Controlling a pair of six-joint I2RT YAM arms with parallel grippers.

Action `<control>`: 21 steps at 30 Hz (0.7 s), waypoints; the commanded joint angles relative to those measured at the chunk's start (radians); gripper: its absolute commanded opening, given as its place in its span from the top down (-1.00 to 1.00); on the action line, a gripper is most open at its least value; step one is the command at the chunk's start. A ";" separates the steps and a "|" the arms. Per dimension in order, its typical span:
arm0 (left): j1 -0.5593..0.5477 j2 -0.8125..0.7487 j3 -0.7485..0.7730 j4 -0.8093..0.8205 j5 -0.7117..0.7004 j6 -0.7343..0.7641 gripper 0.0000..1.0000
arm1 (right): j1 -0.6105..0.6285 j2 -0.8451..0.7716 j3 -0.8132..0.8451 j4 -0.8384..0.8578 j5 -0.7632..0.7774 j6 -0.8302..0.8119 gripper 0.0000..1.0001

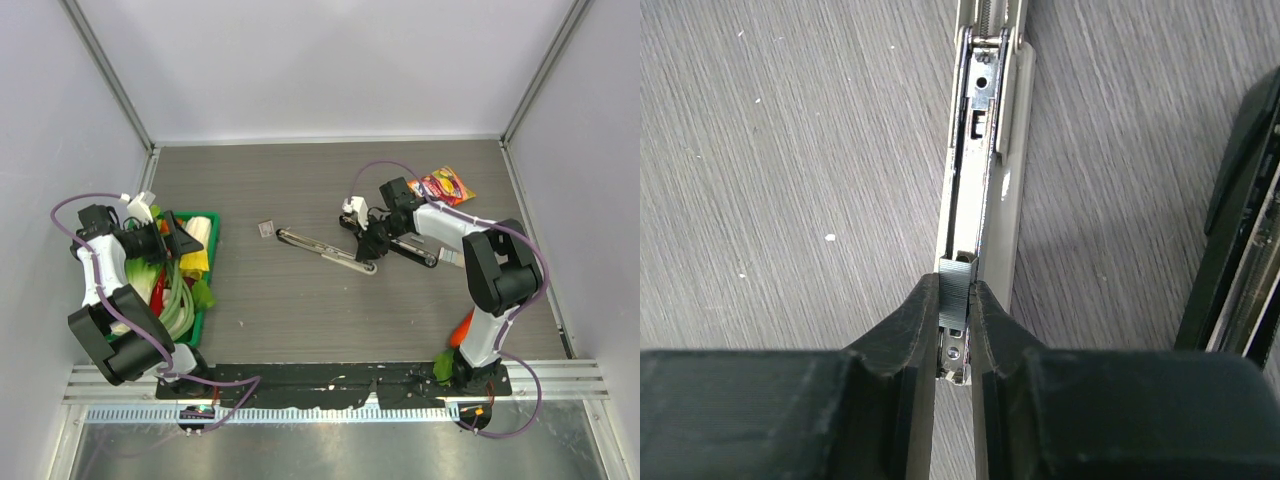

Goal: Load the staples into the stapler
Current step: Install the staple into the stapler.

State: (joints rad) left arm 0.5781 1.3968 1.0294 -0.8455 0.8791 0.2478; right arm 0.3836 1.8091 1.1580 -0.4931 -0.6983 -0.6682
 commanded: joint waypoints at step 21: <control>0.009 0.016 0.009 0.003 -0.008 0.018 -1.00 | 0.044 0.082 0.114 -0.162 0.083 -0.166 0.83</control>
State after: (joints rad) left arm 0.5781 1.3994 1.0294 -0.8455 0.8795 0.2478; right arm 0.4171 1.8576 1.2415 -0.5934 -0.6632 -0.7742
